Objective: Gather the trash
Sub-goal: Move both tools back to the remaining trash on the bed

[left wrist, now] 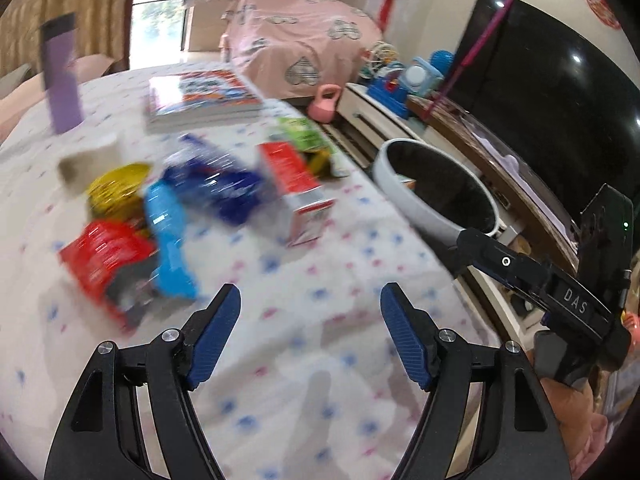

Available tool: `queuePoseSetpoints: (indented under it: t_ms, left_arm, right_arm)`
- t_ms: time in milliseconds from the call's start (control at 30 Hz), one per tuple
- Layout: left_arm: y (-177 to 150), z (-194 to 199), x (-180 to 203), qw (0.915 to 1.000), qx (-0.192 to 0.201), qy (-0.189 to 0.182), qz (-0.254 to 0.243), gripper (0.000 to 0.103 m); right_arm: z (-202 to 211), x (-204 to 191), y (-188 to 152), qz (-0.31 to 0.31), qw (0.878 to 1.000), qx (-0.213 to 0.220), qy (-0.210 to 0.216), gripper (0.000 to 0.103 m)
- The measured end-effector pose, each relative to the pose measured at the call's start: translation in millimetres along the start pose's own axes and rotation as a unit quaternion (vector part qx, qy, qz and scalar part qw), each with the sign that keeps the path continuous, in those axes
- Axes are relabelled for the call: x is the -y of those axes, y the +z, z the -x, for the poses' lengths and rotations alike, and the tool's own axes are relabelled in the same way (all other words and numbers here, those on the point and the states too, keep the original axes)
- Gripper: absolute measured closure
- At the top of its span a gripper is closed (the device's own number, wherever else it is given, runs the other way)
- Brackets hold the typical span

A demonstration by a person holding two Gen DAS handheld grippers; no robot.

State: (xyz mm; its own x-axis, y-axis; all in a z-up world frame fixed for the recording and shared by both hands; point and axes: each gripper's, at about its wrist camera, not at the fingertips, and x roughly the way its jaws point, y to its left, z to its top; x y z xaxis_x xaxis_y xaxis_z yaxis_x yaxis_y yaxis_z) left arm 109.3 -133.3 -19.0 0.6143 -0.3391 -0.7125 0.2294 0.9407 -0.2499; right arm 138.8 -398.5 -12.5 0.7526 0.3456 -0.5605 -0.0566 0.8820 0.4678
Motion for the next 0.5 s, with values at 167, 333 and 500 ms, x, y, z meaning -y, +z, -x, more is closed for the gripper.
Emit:
queuePoseSetpoints:
  t_ms: [167, 333, 500]
  left_arm:
    - [-13.8, 14.2, -27.8, 0.9996, 0.004, 0.016, 0.024, 0.029]
    - [-23.6, 24.6, -48.2, 0.9986, 0.008, 0.029, 0.044, 0.029]
    - [-35.3, 31.6, -70.2, 0.9972, 0.008, 0.043, 0.061, 0.029]
  right_arm:
    - [-15.2, -27.5, -17.6, 0.024, 0.999, -0.023, 0.009, 0.015]
    - [-25.9, -47.5, -32.4, 0.043, 0.998, -0.036, 0.014, 0.015]
    - [-33.3, -66.4, -41.7, 0.069, 0.997, -0.043, 0.009, 0.015]
